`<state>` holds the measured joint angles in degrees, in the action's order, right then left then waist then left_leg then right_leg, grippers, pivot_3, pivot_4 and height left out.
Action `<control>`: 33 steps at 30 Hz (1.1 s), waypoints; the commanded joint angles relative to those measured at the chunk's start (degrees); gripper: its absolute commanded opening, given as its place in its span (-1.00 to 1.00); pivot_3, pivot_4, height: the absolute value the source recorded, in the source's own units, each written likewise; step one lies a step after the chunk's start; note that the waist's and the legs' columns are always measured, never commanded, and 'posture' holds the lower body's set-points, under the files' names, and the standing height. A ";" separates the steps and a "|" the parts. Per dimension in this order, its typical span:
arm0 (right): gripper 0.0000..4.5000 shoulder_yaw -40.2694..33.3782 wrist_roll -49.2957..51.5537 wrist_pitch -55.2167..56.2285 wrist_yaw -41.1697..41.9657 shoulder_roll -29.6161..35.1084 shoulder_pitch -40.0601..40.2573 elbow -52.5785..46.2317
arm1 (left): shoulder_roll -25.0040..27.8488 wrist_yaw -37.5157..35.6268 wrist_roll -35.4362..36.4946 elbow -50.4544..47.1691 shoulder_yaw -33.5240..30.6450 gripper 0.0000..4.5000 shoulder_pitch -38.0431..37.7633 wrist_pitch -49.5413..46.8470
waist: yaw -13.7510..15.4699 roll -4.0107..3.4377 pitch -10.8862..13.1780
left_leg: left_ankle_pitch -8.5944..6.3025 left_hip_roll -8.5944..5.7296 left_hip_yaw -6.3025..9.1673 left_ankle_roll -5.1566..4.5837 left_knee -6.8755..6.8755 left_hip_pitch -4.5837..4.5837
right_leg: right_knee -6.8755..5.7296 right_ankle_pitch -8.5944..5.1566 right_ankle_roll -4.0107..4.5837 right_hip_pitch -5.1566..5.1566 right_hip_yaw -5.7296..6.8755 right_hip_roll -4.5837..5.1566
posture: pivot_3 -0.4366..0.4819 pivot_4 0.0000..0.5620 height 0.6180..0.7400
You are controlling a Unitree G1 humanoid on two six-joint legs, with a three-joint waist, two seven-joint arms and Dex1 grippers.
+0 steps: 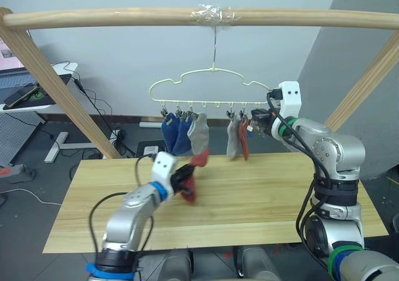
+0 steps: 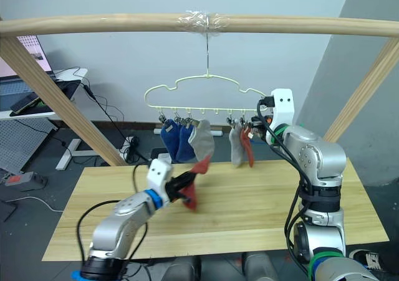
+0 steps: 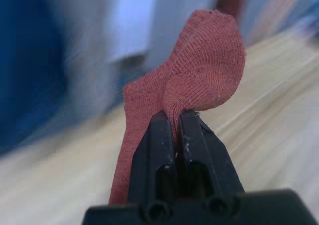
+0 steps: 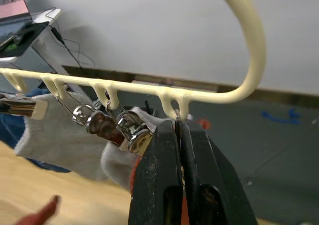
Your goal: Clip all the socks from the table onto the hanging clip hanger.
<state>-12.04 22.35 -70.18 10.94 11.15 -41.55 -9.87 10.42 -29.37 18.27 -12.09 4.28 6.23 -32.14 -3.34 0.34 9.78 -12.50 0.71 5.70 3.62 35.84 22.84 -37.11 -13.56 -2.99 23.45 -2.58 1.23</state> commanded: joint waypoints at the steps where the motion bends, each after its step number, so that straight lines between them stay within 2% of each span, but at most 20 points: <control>1: -1.00 -4.39 2.18 -4.79 -2.32 -1.51 -3.13 -1.02 | -4.83 3.15 0.85 -4.39 4.57 -0.99 2.37 -1.53 | -0.03 0.00 0.00 | 0.00 0.00 0.00 0.00 0.00 0.00 | 0.00 0.00 0.00 0.00 0.01 -0.01 | -0.23 -0.49 1.00; 6: -1.00 -5.91 2.93 -8.21 -3.42 -2.28 -4.70 -1.48 | -10.89 6.10 -0.51 -0.73 6.84 -0.99 5.29 1.26 | -0.46 -0.01 0.00 | 0.00 0.00 0.02 -0.01 -0.04 0.02 | 0.03 -0.01 0.00 0.02 0.02 -0.05 | -0.27 -0.49 1.00; 11: -1.00 -7.30 3.34 -10.14 -4.30 -2.89 -5.40 -1.69 | -12.84 7.21 -0.97 2.90 6.27 -0.99 7.45 4.04 | -1.00 -0.01 0.00 | 0.00 0.00 0.02 -0.01 -0.02 0.03 | 0.06 -0.01 0.00 0.02 0.02 -0.05 | -0.28 -0.47 1.00; 33: -1.00 -10.64 4.08 -12.92 -7.09 -5.61 -7.86 -1.44 | -13.38 6.99 -3.84 9.12 9.55 -0.99 10.46 6.77 | -1.69 -0.02 0.02 | -0.01 -0.01 0.03 -0.01 -0.05 0.07 | 0.10 -0.02 0.00 0.05 0.03 -0.06 | -0.31 -0.47 1.00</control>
<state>-21.81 25.95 -83.02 4.12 5.70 -48.02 -9.85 -2.10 -22.06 14.43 -2.07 13.56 15.27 -26.67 -5.04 0.32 9.80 -12.51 0.70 5.73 3.60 35.79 22.91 -37.01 -13.58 -2.99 23.50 -2.55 1.18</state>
